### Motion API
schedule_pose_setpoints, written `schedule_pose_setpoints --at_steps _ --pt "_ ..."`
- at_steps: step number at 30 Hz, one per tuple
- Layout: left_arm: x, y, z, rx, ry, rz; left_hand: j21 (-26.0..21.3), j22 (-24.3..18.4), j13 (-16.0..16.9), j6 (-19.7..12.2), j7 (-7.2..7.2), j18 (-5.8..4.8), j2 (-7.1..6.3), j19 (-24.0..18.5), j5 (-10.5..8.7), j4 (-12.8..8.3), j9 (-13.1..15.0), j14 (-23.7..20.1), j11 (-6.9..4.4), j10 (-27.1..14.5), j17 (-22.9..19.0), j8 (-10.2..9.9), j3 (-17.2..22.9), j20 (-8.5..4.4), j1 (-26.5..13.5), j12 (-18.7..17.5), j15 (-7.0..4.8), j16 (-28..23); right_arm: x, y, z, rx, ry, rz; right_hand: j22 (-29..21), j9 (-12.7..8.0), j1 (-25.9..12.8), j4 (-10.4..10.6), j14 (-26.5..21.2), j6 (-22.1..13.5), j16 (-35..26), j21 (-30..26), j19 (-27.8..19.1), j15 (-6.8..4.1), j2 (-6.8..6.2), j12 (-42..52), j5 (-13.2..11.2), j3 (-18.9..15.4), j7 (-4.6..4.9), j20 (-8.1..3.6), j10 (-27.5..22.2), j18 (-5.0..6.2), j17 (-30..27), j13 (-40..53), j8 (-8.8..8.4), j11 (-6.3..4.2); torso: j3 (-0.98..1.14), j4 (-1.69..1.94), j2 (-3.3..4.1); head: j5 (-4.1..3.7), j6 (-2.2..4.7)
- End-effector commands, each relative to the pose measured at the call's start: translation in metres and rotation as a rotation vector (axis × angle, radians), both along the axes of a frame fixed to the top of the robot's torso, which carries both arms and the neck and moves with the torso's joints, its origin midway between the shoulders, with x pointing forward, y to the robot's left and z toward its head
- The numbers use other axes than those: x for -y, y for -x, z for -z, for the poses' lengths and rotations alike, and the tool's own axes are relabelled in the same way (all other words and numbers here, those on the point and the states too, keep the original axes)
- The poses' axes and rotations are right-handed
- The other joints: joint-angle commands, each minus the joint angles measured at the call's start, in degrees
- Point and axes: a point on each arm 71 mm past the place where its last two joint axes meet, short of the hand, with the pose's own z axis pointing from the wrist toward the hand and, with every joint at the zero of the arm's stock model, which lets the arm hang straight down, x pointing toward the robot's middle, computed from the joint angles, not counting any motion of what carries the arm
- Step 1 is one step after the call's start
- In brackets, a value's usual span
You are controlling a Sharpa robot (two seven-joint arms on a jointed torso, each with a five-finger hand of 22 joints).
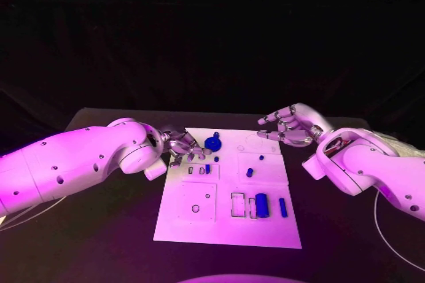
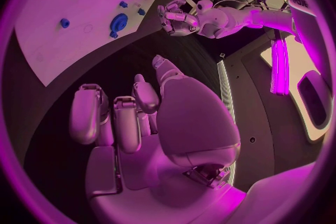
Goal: Assemble the parts on the task board
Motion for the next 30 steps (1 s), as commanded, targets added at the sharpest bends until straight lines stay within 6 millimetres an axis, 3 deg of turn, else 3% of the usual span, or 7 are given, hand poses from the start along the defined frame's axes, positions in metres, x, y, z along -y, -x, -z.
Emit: schedule_pose_setpoints --at_steps 1,5,10,18,30 --pt "-0.003 -0.004 0.004 0.006 -0.258 0.004 4.4 5.7 5.5 -1.4 -0.25 -1.31 0.65 0.9 -2.59 0.2 2.6 5.9 -0.43 0.7 15.0 3.4 -2.1 -0.44 -1.8 5.4 -0.51 0.2 0.002 -0.001 0.001 -0.041 -0.046 -0.014 -0.1 0.1 0.2 -0.1 3.9 0.6 -0.3 -0.2 -0.4 0.11 0.04 0.2 0.1 -0.2 0.02 -0.04 0.0 0.97 5.9 0.0 0.15 -0.28 0.18 -0.27 -0.15 0.33 -0.09" --pt "0.007 -0.01 0.003 0.021 -0.303 0.015 8.8 11.9 11.2 -2.7 -0.86 -2.28 1.2 2.5 -3.32 0.2 5.9 5.9 -0.87 2.5 15.0 7.3 -4.4 -0.72 -3.5 10.6 -1.06 0.2 0.004 -0.002 0.003 -0.042 -0.032 -0.008 -0.2 0.1 0.0 -0.1 3.9 0.6 -0.4 -0.3 -0.4 0.1 0.02 0.2 0.0 -0.3 0.01 -0.05 0.0 0.99 5.8 0.0 0.17 -0.28 0.16 -0.11 -0.07 0.29 -0.26" --pt "0.017 -0.013 0.003 0.027 -0.335 0.035 12.2 17.1 14.7 -3.7 -1.41 -3.17 1.14 4.2 -3.44 0.2 8.9 5.9 -1.32 4.0 15.0 10.4 -6.2 -1.14 -4.7 13.6 -1.48 0.2 0.005 -0.003 0.004 -0.05 -0.025 -0.006 -0.4 0.1 -0.2 0.1 3.9 0.9 -0.5 -0.4 -0.5 0.07 0.09 0.2 0.1 -0.4 -0.06 -0.08 0.0 1.03 5.7 0.0 0.29 -0.34 0.15 -0.24 0.02 0.49 -0.28" --pt "0.029 -0.017 0.005 0.011 -0.391 0.091 14.8 21.3 16.3 -4.8 -1.74 -3.97 1.13 5.8 -3.63 0.3 11.4 5.9 -1.62 4.5 15.0 12.6 -7.6 -1.48 -5.7 14.8 -1.88 0.2 0.005 -0.005 0.008 -0.063 -0.018 -0.002 -0.4 0.1 -0.2 0.1 3.9 1.0 -0.5 -0.5 -0.5 0.06 0.1 0.2 0.2 -0.5 -0.09 -0.09 0.0 1.04 5.6 -0.1 0.32 -0.36 0.05 -0.12 0.02 0.42 -0.71" --pt "0.043 -0.017 0.008 0.011 -0.464 0.17 16.0 23.3 16.9 -5.7 -1.9 -4.35 1.72 6.5 -3.61 0.2 13.2 5.9 -1.77 4.6 15.0 14.0 -8.0 -1.65 -5.4 15.2 -2.02 0.2 0.004 -0.006 0.011 -0.074 -0.015 -0.001 -0.6 0.2 -0.3 0.2 3.8 1.2 -0.6 -0.6 -0.5 0.01 0.16 0.2 0.6 -0.6 -0.14 -0.13 0.0 1.08 5.5 -0.1 0.34 -0.41 0.04 -0.2 0.08 0.45 -1.29"
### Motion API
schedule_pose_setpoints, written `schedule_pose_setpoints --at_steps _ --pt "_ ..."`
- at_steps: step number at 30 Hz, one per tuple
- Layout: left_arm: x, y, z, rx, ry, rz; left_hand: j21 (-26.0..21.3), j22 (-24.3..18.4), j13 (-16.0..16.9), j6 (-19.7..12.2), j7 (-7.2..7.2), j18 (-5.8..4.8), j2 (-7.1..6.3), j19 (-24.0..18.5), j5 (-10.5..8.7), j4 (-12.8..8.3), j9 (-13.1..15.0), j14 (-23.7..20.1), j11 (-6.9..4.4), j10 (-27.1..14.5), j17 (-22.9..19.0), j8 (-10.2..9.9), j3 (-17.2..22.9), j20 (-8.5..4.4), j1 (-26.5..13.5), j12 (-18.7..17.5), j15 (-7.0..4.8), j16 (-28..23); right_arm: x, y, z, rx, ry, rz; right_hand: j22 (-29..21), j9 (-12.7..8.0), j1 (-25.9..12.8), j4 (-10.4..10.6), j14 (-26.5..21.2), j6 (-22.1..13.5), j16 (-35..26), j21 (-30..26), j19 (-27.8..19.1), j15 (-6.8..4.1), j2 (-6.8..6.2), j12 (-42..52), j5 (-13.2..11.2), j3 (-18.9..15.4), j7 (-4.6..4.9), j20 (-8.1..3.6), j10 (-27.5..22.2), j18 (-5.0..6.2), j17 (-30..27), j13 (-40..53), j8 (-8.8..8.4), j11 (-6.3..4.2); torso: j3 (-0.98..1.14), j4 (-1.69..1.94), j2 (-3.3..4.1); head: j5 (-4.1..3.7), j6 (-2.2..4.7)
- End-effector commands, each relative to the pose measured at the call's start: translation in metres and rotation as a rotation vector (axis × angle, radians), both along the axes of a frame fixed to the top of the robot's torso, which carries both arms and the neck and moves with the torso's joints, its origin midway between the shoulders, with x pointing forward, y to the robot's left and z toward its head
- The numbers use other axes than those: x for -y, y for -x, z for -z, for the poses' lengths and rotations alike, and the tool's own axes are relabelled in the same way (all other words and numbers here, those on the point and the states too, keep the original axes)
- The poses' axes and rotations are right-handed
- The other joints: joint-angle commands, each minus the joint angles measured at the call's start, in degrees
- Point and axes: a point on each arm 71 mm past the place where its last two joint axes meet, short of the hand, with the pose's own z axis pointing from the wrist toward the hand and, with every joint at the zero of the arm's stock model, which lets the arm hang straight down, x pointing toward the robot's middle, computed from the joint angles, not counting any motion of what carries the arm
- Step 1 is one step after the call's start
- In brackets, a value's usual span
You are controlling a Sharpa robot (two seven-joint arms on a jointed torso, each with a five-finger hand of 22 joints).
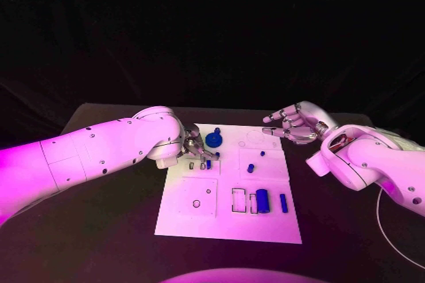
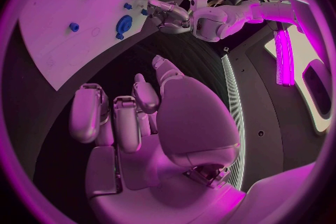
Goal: Assemble the parts on the task board
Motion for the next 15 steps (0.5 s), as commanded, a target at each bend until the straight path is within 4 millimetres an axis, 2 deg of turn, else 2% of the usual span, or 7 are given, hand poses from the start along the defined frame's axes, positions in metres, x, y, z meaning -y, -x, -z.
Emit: schedule_pose_setpoints --at_steps 1,8,15 --pt "0.0027 0.0004 0.0009 -0.007 -0.061 0.045 0.3 6.1 0.2 -0.4 -0.07 -0.79 0.66 2.7 -0.25 0.0 0.3 6.1 -0.12 0.3 15.1 0.6 -0.5 -0.3 0.0 0.2 -0.42 0.2 -0.0017 0.0004 0.0018 -0.014 0.006 -0.013 -0.1 0.1 -0.3 0.0 3.8 0.4 -0.3 -0.3 -0.3 0.01 0.16 0.2 0.3 -0.4 -0.16 0.08 0.0 1.08 5.4 -0.1 0.34 -0.41 -0.02 0.02 0.0 -0.07 -0.24" --pt "0.0077 -0.0001 0.0021 -0.008 -0.064 0.052 0.5 6.3 0.4 -0.5 -0.12 -0.83 0.85 2.8 -0.24 -0.1 0.7 6.1 -0.16 0.4 15.1 0.9 -0.5 -0.33 0.1 0.4 -0.45 0.2 -0.0026 0.0002 0.0028 -0.017 0.006 -0.015 -0.2 0.1 -0.3 0.0 3.8 0.4 -0.4 -0.4 -0.4 0.0 0.17 0.1 0.4 -0.4 -0.17 0.07 0.0 1.1 5.3 -0.1 0.34 -0.42 0.0 0.04 0.01 -0.19 -0.52" --pt "0.0112 -0.0013 0.0034 -0.008 -0.066 0.054 0.6 6.6 0.7 -1.0 -0.2 -0.88 1.73 2.9 -0.02 -0.2 1.9 6.1 -0.23 0.5 15.1 1.6 -0.3 -0.37 1.2 0.6 -0.49 0.2 -0.0027 0.0002 0.0037 -0.021 0.007 -0.016 -0.2 0.1 -0.3 0.0 3.8 0.4 -0.4 -0.4 -0.4 0.0 0.17 0.1 0.4 -0.4 -0.17 0.07 0.0 1.1 5.3 -0.1 0.34 -0.42 0.01 0.03 0.01 -0.15 -0.63"
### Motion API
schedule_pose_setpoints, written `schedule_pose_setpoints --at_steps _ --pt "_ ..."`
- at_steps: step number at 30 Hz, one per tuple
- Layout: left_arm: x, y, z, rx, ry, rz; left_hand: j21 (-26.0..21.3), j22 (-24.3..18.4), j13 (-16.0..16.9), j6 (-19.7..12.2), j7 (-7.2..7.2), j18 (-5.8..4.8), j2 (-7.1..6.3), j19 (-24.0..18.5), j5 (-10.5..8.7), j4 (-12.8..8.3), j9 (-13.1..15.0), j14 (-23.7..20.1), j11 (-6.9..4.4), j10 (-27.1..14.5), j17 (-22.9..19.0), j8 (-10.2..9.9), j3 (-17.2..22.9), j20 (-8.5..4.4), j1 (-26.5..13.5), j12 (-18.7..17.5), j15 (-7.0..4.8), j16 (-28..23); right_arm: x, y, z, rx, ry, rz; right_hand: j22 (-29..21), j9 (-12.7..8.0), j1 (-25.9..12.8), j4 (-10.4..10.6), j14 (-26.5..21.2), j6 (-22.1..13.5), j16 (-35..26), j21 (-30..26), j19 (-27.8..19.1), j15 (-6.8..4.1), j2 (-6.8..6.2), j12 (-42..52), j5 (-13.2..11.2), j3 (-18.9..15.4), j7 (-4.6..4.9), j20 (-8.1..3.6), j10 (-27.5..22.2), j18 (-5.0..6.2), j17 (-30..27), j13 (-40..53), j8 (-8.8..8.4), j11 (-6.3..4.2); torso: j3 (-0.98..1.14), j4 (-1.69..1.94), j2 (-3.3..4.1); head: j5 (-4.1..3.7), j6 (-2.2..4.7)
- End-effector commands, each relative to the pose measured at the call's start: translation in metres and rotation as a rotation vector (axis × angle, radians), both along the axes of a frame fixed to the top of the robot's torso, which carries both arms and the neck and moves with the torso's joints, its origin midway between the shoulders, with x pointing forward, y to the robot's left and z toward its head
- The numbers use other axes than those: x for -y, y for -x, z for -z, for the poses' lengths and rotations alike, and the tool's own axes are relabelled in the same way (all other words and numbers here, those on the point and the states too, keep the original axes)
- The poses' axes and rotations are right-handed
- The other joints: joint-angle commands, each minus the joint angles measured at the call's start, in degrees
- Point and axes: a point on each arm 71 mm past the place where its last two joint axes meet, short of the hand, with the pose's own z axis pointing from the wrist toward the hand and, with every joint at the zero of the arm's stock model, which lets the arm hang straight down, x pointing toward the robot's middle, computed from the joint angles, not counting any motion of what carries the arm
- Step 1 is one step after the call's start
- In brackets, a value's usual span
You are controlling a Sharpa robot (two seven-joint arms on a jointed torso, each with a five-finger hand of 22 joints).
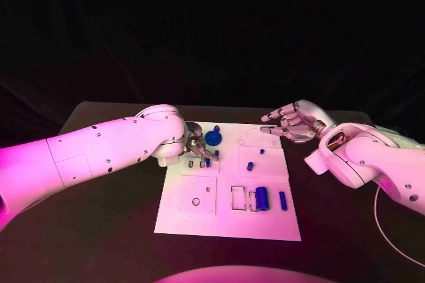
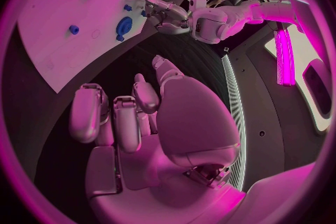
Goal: Assemble the parts on the task board
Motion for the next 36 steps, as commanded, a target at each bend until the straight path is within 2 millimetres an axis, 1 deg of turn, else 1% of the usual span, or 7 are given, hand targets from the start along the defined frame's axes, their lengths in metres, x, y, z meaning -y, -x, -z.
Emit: schedule_pose_setpoints --at_steps 1,5,12,23,28,33,36 --pt "0.0014 -0.0002 0.0007 -0.006 -0.021 0.016 0.3 6.7 0.1 -0.5 -0.01 -0.89 0.76 2.9 0.01 -0.1 0.4 5.9 -0.03 0.3 15.1 0.4 -0.1 -0.37 0.3 0.3 -0.29 0.2 -0.0011 0.0005 0.0015 -0.012 0.006 -0.012 -0.1 0.1 -0.3 0.0 3.8 0.4 -0.4 -0.4 -0.4 0.0 0.17 0.1 0.4 -0.4 -0.17 0.07 0.0 1.1 5.4 -0.1 0.34 -0.42 0.02 -0.05 0.03 0.05 -0.1" --pt "0.0016 -0.001 0.0015 -0.01 -0.025 0.017 0.4 6.8 0.2 -0.7 -0.03 -0.91 1.14 2.9 0.07 -0.2 0.9 5.9 -0.04 0.3 15.1 0.7 0.1 -0.37 0.9 0.3 -0.3 0.2 -0.001 0.0005 0.0019 -0.014 0.007 -0.013 -0.1 0.1 -0.3 0.0 3.8 0.4 -0.4 -0.4 -0.4 0.0 0.17 0.1 0.4 -0.4 -0.17 0.07 0.0 1.1 5.4 -0.1 0.34 -0.42 -0.01 -0.02 0.0 0.01 -0.23" --pt "0.0026 -0.0016 0.0024 -0.016 -0.03 0.021 0.4 6.8 0.3 -0.8 -0.04 -0.91 1.27 2.9 0.09 -0.2 1.2 5.9 -0.05 0.3 15.1 0.9 0.2 -0.37 1.4 0.4 -0.3 0.2 -0.0013 0.0008 0.0025 -0.017 0.008 -0.015 -0.1 0.1 -0.3 0.0 3.8 0.4 -0.4 -0.4 -0.4 -0.01 0.2 0.2 0.5 -0.4 -0.17 0.06 0.0 1.11 5.3 0.0 0.33 -0.43 -0.01 0.0 0.03 -0.1 -0.44" --pt "0.0033 -0.0029 0.0039 -0.029 -0.042 0.027 0.4 6.9 0.4 -1.1 -0.05 -0.91 1.52 2.9 0.13 -0.4 1.9 5.9 -0.06 0.4 15.1 1.2 0.4 -0.37 2.3 0.4 -0.31 0.2 -0.0023 0.0016 0.003 -0.02 0.009 -0.022 -0.2 0.1 -0.3 0.0 3.8 0.4 -0.4 -0.5 -0.4 -0.01 0.22 0.2 0.5 -0.4 -0.17 0.05 0.0 1.12 5.3 0.0 0.33 -0.43 0.07 0.03 0.05 -0.21 -0.6" --pt "0.004 -0.003 0.0043 -0.032 -0.044 0.029 0.4 7.0 0.4 -1.2 -0.06 -0.93 1.6 3.0 0.14 -0.5 2.1 5.9 -0.07 0.4 15.1 1.3 0.5 -0.38 2.6 0.5 -0.32 0.2 -0.0027 0.0017 0.003 -0.021 0.009 -0.024 -0.2 0.1 -0.3 0.0 3.8 0.4 -0.4 -0.5 -0.4 -0.01 0.22 0.2 0.5 -0.4 -0.17 0.05 0.0 1.12 5.3 0.0 0.33 -0.43 0.05 0.01 0.05 -0.18 -0.67" --pt "0.0054 -0.0028 0.0048 -0.036 -0.047 0.035 0.5 7.1 0.5 -1.3 -0.07 -0.95 1.79 3.0 0.17 -0.6 2.4 5.9 -0.08 0.4 15.1 1.4 0.8 -0.38 3.2 0.5 -0.32 0.2 -0.003 0.0017 0.0031 -0.021 0.008 -0.026 -0.3 0.1 -0.4 0.1 3.8 0.4 -0.4 -0.5 -0.5 -0.02 0.28 0.2 0.6 -0.4 -0.18 0.04 0.1 1.14 5.2 0.0 0.32 -0.43 0.13 0.0 0.07 -0.13 -0.8" --pt "0.0061 -0.003 0.005 -0.037 -0.048 0.035 0.5 7.1 0.5 -1.4 -0.07 -0.95 1.87 3.0 0.18 -0.7 2.6 5.9 -0.08 0.4 15.1 1.5 0.9 -0.38 3.5 0.5 -0.33 0.2 -0.0032 0.0017 0.0031 -0.021 0.008 -0.028 -0.3 0.1 -0.4 0.1 3.8 0.4 -0.4 -0.5 -0.5 -0.02 0.28 0.2 0.6 -0.4 -0.18 0.04 0.1 1.14 5.2 0.0 0.32 -0.43 0.09 0.0 0.07 -0.15 -0.83"
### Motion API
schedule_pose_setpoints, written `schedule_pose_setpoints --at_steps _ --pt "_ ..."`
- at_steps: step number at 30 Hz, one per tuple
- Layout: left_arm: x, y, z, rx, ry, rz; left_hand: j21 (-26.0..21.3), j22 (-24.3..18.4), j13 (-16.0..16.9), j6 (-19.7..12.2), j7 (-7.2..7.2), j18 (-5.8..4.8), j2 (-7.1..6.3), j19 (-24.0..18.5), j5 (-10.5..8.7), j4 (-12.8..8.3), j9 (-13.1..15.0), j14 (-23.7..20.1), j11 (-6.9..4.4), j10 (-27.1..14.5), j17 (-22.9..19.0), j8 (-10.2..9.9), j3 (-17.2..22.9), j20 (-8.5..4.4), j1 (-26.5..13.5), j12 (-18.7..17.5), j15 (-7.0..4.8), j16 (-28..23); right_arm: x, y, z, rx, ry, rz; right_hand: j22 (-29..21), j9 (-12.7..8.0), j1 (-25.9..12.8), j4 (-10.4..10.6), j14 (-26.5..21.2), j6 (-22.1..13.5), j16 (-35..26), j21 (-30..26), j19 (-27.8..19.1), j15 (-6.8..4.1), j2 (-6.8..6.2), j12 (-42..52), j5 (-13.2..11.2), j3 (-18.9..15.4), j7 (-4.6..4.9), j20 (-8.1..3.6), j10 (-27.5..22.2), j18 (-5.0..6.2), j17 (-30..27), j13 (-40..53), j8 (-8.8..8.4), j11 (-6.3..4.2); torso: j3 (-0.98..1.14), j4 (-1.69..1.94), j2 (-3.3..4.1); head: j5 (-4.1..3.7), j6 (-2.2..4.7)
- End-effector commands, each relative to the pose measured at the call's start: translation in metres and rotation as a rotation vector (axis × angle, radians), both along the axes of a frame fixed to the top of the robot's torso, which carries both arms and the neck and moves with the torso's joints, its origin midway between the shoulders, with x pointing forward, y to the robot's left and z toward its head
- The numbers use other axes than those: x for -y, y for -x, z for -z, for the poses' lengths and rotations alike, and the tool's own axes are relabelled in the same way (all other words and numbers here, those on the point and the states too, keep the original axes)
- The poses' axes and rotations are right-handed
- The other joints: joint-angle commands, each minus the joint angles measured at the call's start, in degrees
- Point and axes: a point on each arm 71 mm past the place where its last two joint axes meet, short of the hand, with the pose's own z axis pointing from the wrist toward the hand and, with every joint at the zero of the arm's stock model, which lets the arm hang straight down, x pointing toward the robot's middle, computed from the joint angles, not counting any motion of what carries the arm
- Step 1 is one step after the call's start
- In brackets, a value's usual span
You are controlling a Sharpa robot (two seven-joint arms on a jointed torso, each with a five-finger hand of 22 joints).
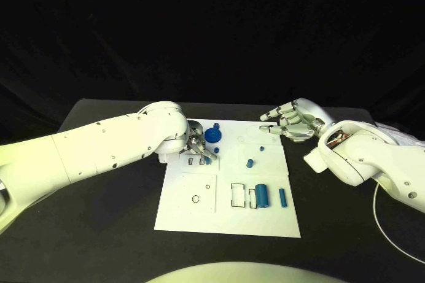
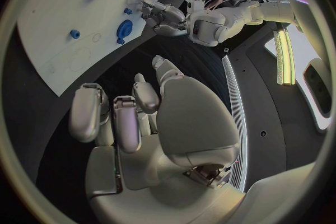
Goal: Assemble the parts on the task board
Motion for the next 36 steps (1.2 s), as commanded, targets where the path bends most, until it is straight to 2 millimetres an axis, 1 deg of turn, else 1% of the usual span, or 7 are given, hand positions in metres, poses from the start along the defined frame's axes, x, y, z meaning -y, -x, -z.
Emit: schedule_pose_setpoints --at_steps 1,7,17,19,22,30,36 --pt "0.002 0.001 0.001 -0.012 -0.014 0.016 0.3 7.1 0.2 -0.4 0.08 -0.96 0.09 3.0 0.17 0.0 0.2 5.9 -0.09 0.5 15.1 0.4 0.3 -0.39 0.9 0.3 -0.33 0.2 -0.002 0.001 0.001 -0.006 0.004 -0.018 0.0 0.1 -0.4 -0.1 3.8 0.4 -0.2 -0.2 -0.5 -0.02 0.28 0.2 0.3 -0.3 -0.17 0.04 0.1 1.14 5.3 0.0 0.32 -0.43 -0.01 0.01 0.0 -0.05 -0.07" --pt "0.003 0.0 0.001 -0.012 -0.014 0.015 0.3 7.3 0.3 -0.6 0.05 -0.98 0.55 3.0 0.2 -0.3 0.6 5.9 -0.11 0.5 15.1 0.5 1.0 -0.41 1.9 0.3 -0.35 0.2 -0.003 0.001 0.001 -0.007 0.004 -0.019 -0.1 0.1 -0.4 -0.1 3.8 0.4 -0.2 -0.2 -0.5 -0.03 0.31 0.3 0.3 -0.3 -0.18 0.03 0.1 1.15 5.2 0.1 0.32 -0.44 0.02 0.04 0.03 -0.13 -0.23" --pt "0.003 0.0 0.001 -0.016 -0.011 0.013 0.2 7.2 0.1 -2.0 -0.58 -0.94 3.72 2.9 0.5 -3.2 1.4 5.9 -0.71 0.2 15.1 -0.2 7.5 -0.82 9.3 -0.2 -0.86 0.2 -0.004 0.0 0.002 -0.012 0.004 -0.025 -0.2 0.1 -0.4 0.0 3.8 0.4 -0.2 -0.3 -0.5 -0.03 0.38 0.4 0.4 -0.2 -0.18 0.02 0.1 1.16 5.3 0.1 0.32 -0.44 0.01 0.03 0.0 -0.09 -0.23" --pt "0.003 0.0 0.002 -0.02 -0.012 0.017 0.2 7.3 0.0 -2.6 -0.6 -0.94 3.55 2.9 2.95 -4.2 1.4 5.9 -0.79 -0.1 15.1 -0.8 9.9 -1.01 11.4 -0.6 -1.01 0.2 -0.004 0.001 0.003 -0.013 0.004 -0.026 -0.2 0.1 -0.4 0.0 3.8 0.4 -0.2 -0.3 -0.5 -0.03 0.38 0.4 0.4 -0.2 -0.18 0.02 0.1 1.16 5.3 0.1 0.32 -0.44 0.02 0.02 0.0 -0.01 -0.38" --pt "0.004 0.0 0.002 -0.025 -0.014 0.021 0.2 7.3 -0.2 -3.0 -0.5 -0.94 1.85 2.9 5.57 -5.0 1.4 5.9 -0.73 -0.4 15.1 -1.5 14.1 -1.1 13.7 -1.1 -1.02 0.2 -0.004 0.001 0.003 -0.015 0.005 -0.028 -0.2 0.1 -0.4 0.0 3.8 0.4 -0.2 -0.3 -0.5 -0.03 0.38 0.4 0.4 -0.2 -0.18 0.02 0.1 1.16 5.3 0.1 0.32 -0.44 0.0 0.02 -0.01 -0.04 -0.46" --pt "0.001 0.0 0.001 -0.017 0.017 -0.005 -0.5 6.7 -0.4 -2.6 0.33 -0.76 -9.39 2.6 6.95 -2.7 3.4 5.9 -0.45 0.3 15.1 -1.5 38.4 -0.67 10.2 -2.0 -0.49 0.2 -0.005 0.001 0.004 -0.018 0.005 -0.032 -0.3 0.1 -0.4 0.0 3.8 0.5 -0.2 -0.3 -0.6 -0.04 0.43 0.6 0.5 -0.2 -0.19 0.02 0.3 1.17 5.2 0.2 0.32 -0.45 0.05 0.11 -0.02 -0.05 -0.5" --pt "-0.008 0.001 -0.001 0.0 0.075 -0.06 -1.0 6.3 0.0 -2.5 0.22 -0.62 -13.42 2.4 6.53 -5.0 5.3 5.9 -0.44 1.0 15.1 -0.5 49.1 -0.6 4.8 -1.8 -0.58 0.2 -0.005 0.001 0.004 -0.018 0.008 -0.035 -0.3 0.1 -0.4 0.0 3.8 0.5 -0.3 -0.3 -0.6 -0.05 0.47 0.6 0.6 -0.2 -0.19 0.01 0.3 1.18 5.2 0.3 0.33 -0.46 0.09 0.21 -0.09 0.15 -0.51"
